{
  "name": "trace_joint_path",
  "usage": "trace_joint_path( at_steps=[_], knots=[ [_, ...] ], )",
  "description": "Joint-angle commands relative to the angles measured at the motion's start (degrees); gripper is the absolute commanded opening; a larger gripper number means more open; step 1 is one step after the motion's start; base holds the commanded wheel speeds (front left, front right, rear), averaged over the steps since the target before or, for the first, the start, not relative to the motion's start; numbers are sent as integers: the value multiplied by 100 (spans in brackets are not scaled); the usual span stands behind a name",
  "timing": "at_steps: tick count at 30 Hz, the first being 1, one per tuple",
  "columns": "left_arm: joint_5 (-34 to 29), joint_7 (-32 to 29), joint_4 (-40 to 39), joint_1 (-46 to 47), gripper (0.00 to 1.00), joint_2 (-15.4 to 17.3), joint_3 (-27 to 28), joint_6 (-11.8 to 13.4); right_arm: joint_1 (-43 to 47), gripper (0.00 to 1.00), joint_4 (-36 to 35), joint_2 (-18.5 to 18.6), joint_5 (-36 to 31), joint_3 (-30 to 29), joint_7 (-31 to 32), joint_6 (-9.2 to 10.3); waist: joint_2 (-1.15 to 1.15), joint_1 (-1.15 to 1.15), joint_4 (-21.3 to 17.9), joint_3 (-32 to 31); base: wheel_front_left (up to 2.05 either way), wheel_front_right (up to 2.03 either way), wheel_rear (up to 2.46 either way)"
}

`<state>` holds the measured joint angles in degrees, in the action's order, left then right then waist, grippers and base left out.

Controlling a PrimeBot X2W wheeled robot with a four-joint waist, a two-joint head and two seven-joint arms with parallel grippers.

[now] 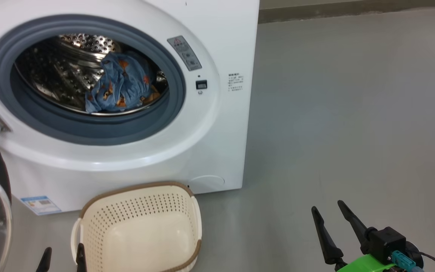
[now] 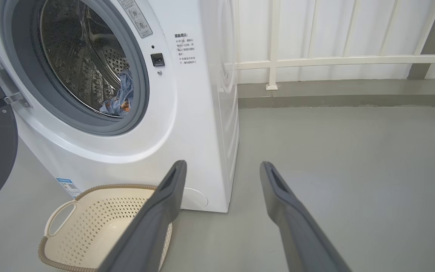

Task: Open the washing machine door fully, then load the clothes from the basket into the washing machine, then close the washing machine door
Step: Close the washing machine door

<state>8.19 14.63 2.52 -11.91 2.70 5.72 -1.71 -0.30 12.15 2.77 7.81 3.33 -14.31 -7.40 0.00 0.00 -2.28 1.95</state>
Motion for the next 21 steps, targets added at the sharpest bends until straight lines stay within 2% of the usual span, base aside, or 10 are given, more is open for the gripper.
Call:
trace_joint_path(
  at_steps=[1,7,12,21],
  knots=[
    [-65,37,-94,182,100,18,197,44,-126,100,-113,10,80,151,-69,-9,0,0,-6,4,-188,188,0],
    [-25,37,-79,219,100,18,198,23,-126,100,-115,10,88,123,-69,-9,0,0,-4,24,-211,211,0],
    [-78,37,-138,285,100,18,234,101,-139,100,-109,10,86,105,-69,-9,0,0,13,30,-175,175,0],
    [-87,37,-160,344,100,18,171,28,-124,100,-117,10,88,108,-69,-9,0,0,48,-4,-80,80,0]
  ],
)
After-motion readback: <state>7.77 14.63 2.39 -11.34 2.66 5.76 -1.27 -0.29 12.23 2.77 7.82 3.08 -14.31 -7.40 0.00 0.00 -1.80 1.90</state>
